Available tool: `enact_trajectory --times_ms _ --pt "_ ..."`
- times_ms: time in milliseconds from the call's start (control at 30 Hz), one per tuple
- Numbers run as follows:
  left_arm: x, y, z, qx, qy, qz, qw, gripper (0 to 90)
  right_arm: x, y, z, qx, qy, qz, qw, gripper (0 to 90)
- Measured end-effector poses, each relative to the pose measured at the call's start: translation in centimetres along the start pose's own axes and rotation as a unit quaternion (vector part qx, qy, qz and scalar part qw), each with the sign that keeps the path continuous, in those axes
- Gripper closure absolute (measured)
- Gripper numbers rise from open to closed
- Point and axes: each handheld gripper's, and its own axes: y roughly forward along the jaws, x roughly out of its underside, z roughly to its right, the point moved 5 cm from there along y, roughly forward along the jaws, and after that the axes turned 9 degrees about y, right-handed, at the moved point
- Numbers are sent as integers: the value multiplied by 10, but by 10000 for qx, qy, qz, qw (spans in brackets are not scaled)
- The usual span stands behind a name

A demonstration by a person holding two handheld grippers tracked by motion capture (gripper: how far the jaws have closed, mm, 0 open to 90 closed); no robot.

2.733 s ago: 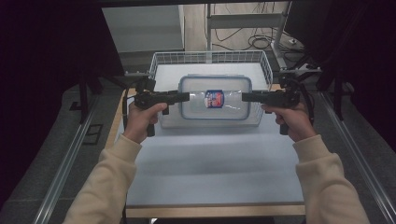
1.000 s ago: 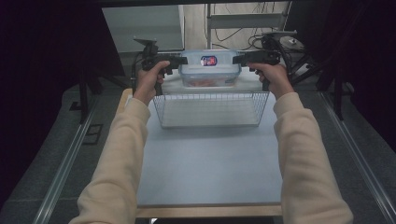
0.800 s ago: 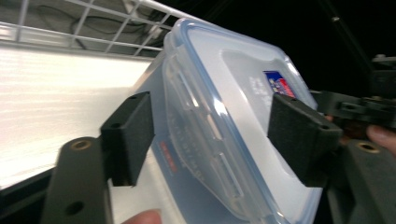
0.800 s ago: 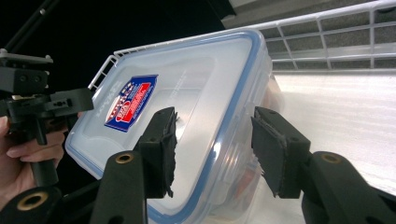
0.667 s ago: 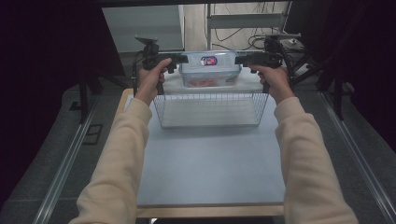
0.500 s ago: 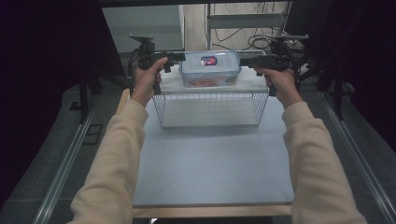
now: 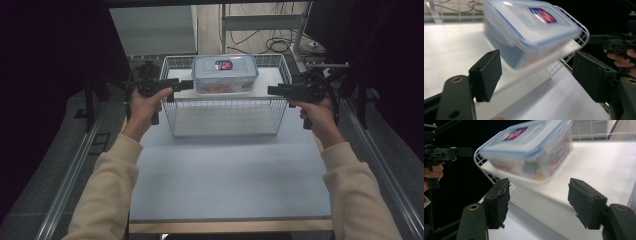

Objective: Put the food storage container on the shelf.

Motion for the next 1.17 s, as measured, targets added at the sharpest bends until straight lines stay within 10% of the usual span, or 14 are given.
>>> enact_trajectory --times_ms 600,1167 --pt "145 -27 41 0 375 -254 9990 235 138 -20 12 70 -731 -383 9966 284" --pt "171 -15 40 143 344 -515 9980 228 161 -13 20 151 -757 -232 9967 215"
